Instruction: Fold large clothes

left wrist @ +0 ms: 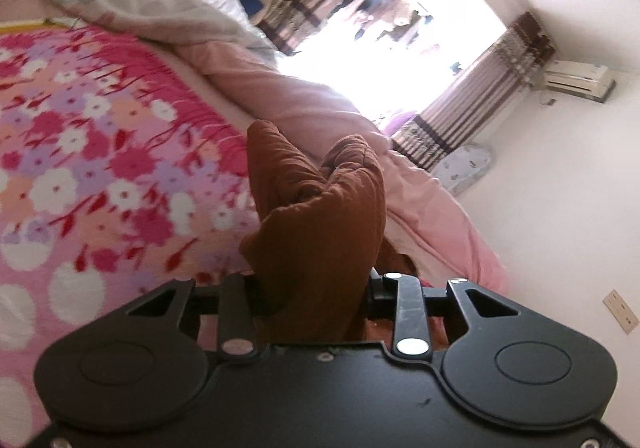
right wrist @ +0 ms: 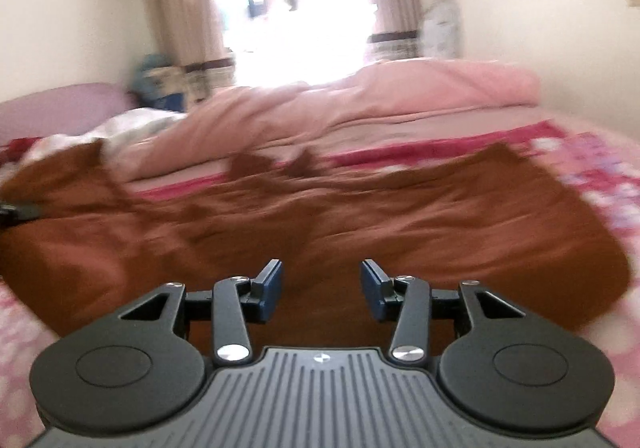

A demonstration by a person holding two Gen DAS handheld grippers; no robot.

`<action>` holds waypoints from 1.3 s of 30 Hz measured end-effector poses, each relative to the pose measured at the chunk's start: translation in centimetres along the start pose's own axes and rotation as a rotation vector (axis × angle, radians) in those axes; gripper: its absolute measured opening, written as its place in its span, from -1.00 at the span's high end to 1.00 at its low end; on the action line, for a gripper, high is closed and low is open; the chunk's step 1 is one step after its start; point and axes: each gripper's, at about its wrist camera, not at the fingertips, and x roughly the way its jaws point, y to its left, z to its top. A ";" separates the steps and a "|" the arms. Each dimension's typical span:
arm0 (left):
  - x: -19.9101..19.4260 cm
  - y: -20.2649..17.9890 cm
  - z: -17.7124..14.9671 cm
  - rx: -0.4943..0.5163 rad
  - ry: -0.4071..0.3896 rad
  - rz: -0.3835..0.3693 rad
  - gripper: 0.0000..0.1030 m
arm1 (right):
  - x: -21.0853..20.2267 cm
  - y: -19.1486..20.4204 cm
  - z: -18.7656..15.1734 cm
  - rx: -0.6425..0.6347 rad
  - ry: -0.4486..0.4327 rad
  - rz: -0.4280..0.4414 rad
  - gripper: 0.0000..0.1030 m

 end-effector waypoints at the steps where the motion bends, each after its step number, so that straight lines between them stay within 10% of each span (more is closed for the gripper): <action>1: 0.1 -0.6 -0.1 0.011 -0.002 -0.011 0.37 | 0.0 -1.2 0.1 0.020 -0.003 -0.049 -0.03; 14: 2.3 -9.6 -2.2 0.096 0.066 -0.149 0.47 | 2.3 -6.1 -1.2 0.096 0.061 -0.066 -0.05; 24: 9.3 -23.8 -10.1 0.193 0.285 -0.459 0.52 | -2.8 -13.2 0.5 0.310 -0.002 -0.050 -0.06; 31: 21.1 -24.5 -20.9 0.221 0.641 -0.394 -0.53 | -5.3 -17.2 -0.1 0.296 0.023 -0.150 -0.06; 39: 16.8 -24.3 -16.3 0.210 0.581 -0.532 -0.62 | -7.8 -19.2 0.0 0.393 0.004 -0.109 -0.06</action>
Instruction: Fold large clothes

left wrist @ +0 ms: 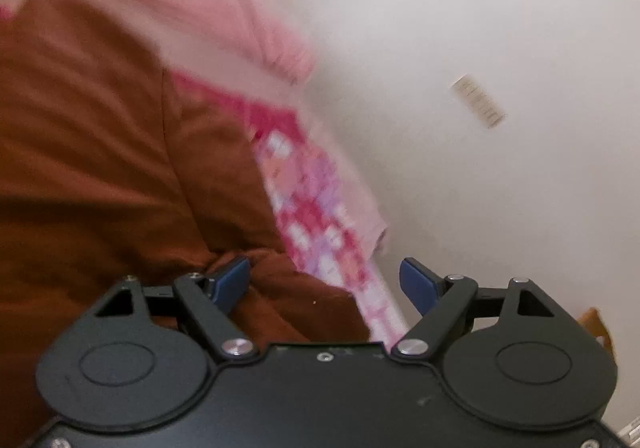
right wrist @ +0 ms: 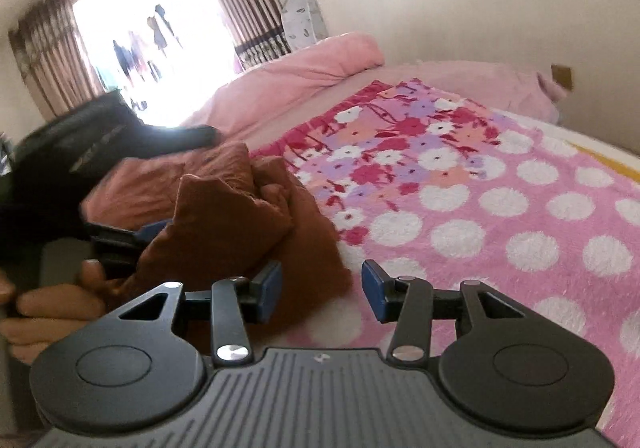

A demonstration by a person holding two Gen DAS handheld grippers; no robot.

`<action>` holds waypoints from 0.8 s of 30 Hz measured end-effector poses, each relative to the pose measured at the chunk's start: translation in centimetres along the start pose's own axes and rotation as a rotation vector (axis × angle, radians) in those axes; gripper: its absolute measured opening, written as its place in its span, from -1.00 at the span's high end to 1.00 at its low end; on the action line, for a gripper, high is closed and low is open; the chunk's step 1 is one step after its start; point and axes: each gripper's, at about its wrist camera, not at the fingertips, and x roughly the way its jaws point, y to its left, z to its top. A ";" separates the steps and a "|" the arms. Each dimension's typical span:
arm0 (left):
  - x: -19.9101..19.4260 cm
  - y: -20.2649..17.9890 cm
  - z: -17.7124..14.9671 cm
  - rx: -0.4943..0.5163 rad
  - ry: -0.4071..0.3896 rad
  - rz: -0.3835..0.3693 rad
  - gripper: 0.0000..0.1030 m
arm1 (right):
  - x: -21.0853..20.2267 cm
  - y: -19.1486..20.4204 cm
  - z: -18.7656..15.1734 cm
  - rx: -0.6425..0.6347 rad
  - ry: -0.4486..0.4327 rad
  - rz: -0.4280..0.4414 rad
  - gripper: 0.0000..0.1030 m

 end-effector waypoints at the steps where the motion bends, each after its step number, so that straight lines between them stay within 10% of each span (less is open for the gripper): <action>1: -1.9 -0.4 -0.4 0.021 -0.030 0.003 -0.62 | -0.4 -0.1 0.1 0.020 -0.002 0.030 -0.08; 9: -14.3 2.8 -7.4 0.286 -0.198 0.444 -0.62 | -0.2 -0.6 0.9 0.260 0.069 0.346 -0.48; 24: -9.2 7.1 -9.9 0.257 -0.046 0.566 -0.52 | 6.9 0.7 1.9 0.426 0.142 0.267 -0.48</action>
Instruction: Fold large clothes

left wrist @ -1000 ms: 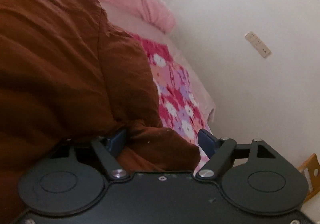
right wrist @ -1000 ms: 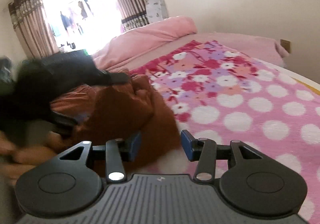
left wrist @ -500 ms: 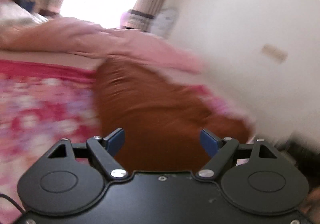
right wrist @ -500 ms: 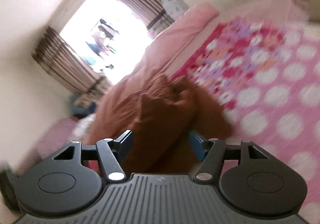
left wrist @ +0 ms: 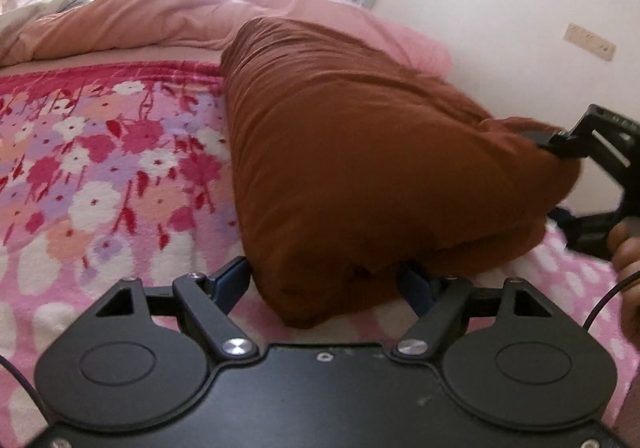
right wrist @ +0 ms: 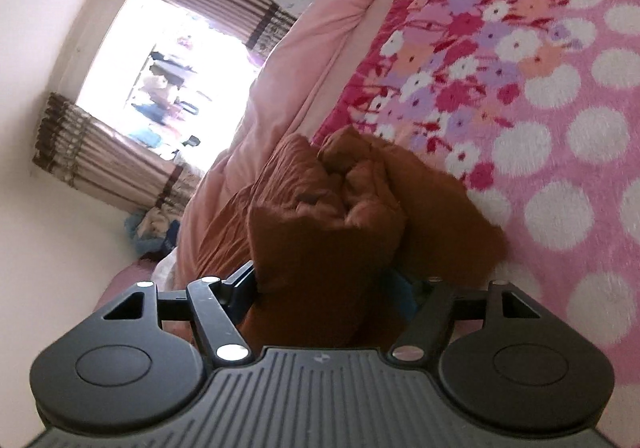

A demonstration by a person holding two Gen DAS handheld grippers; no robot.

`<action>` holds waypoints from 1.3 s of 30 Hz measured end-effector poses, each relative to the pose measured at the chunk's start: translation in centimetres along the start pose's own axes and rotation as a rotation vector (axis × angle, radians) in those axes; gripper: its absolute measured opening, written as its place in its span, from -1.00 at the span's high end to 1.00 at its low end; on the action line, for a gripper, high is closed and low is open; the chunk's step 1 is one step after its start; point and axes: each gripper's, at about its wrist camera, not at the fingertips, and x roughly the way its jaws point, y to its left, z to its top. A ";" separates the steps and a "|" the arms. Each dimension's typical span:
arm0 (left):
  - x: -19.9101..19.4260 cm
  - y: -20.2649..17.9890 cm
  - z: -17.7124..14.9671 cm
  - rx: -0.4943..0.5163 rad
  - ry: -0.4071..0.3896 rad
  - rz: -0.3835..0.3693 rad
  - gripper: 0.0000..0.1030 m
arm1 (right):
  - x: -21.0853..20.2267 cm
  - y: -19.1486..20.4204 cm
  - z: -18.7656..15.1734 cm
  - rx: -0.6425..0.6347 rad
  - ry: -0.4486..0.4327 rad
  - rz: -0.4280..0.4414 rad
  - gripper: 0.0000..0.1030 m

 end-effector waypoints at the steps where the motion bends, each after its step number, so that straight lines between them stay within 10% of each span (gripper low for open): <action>1: -0.3 -0.1 0.1 0.001 -0.008 0.020 -0.49 | 0.2 0.5 0.2 -0.021 -0.005 -0.007 -0.06; 6: -1.0 1.1 1.0 -0.040 -0.021 0.045 -0.24 | -2.4 3.7 1.8 -0.133 -0.072 0.059 0.52; 19: 0.8 3.9 0.7 -0.194 0.047 -0.005 -0.28 | -0.4 -5.6 0.2 -0.058 -0.058 0.027 0.41; 25: -2.6 3.5 0.7 -0.116 0.075 0.013 -0.27 | -2.8 -4.3 1.0 -0.142 -0.078 0.018 -0.26; 34: -8.3 0.8 4.2 -0.117 -0.131 -0.112 -0.27 | -8.0 2.4 -1.0 -0.461 -0.318 -0.111 -0.02; 39: -4.7 -2.3 4.5 -0.056 -0.103 -0.184 -0.26 | -6.0 3.4 -2.4 -0.550 -0.219 -0.069 0.29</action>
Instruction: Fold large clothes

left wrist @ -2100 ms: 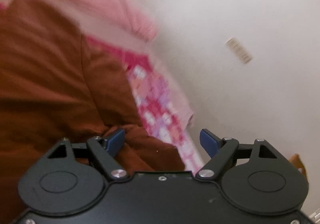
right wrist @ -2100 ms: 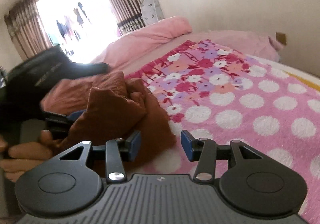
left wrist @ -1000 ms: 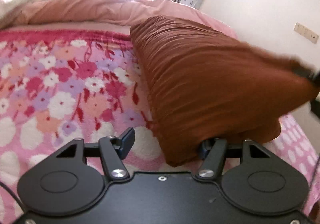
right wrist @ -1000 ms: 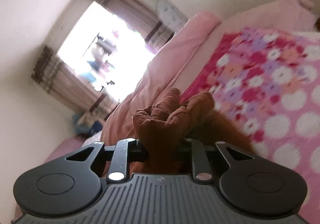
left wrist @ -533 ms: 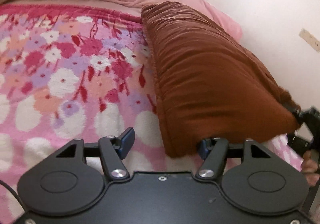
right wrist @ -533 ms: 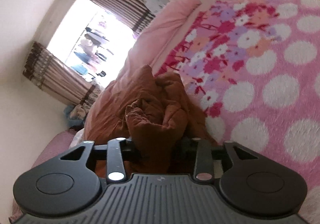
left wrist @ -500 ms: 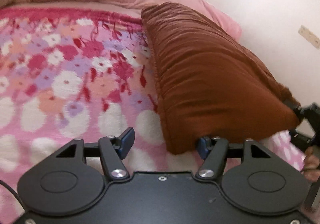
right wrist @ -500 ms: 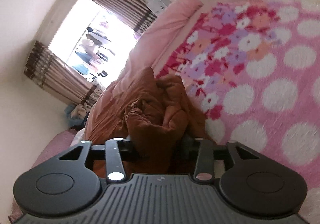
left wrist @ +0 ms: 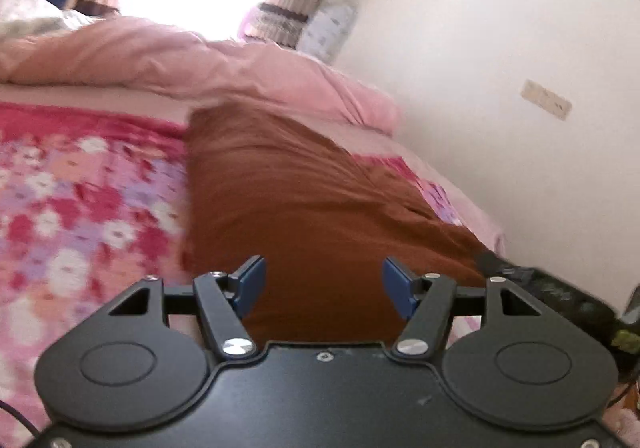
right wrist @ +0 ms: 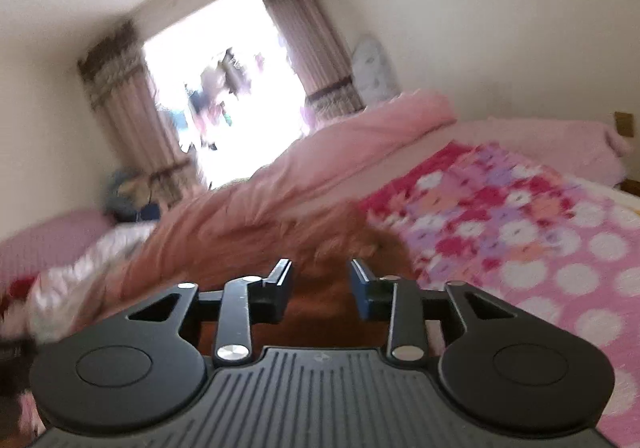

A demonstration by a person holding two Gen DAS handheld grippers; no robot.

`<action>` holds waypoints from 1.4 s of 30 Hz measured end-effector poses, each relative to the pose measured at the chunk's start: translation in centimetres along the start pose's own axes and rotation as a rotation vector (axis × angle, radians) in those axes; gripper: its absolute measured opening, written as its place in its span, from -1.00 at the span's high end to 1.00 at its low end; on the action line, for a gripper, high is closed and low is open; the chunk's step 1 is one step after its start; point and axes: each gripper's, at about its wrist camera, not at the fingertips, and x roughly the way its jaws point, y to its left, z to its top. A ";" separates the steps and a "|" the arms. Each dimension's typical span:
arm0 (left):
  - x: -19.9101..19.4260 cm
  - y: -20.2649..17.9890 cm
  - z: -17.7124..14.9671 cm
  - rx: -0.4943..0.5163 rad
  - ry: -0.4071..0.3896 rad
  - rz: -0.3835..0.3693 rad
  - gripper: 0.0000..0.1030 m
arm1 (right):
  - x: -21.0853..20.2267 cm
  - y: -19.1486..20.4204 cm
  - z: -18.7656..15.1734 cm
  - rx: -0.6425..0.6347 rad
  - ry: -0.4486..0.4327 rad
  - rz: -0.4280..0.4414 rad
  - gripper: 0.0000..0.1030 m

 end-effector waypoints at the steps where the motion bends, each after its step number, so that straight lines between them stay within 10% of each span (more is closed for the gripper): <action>1: 1.2 -0.1 -0.3 0.008 0.025 0.001 -0.27 | 0.6 0.0 -0.4 -0.015 0.014 -0.020 0.29; 11: 4.3 -0.4 -2.1 0.052 0.108 0.054 -0.29 | 3.6 -2.5 -3.0 -0.005 0.117 -0.052 0.62; 14: 3.1 0.4 0.0 0.014 0.087 0.023 -0.33 | 2.9 -1.9 -1.4 -0.040 0.137 -0.020 0.47; 18: 2.9 2.1 3.9 -0.016 0.003 0.111 -0.40 | 3.4 -1.8 3.3 -0.031 0.141 0.104 -0.34; 22: 4.9 4.4 6.4 -0.142 0.024 0.091 -0.39 | 7.6 -2.3 7.9 -0.005 0.159 0.101 -0.39; 27: 8.0 3.5 6.6 -0.110 0.078 0.099 -0.39 | 15.7 -4.1 9.6 0.098 0.387 0.133 -0.39; 29: 8.8 3.3 6.5 -0.086 0.073 0.125 -0.38 | 18.2 -4.3 8.9 0.089 0.466 0.099 -0.14; 30: 9.0 3.1 6.6 -0.071 0.072 0.135 -0.38 | 18.9 -4.3 8.6 0.086 0.489 0.093 0.51; 31: 9.0 3.0 6.7 -0.067 0.071 0.136 -0.39 | 19.0 -4.2 8.6 0.088 0.487 0.101 0.74; 35: 9.7 3.9 7.1 -0.091 0.069 0.131 -0.39 | 17.1 -3.2 9.5 0.026 0.347 0.116 0.82; 42: 10.5 4.6 6.6 -0.074 0.086 0.157 -0.48 | 21.0 -5.9 6.0 0.088 0.463 0.070 0.64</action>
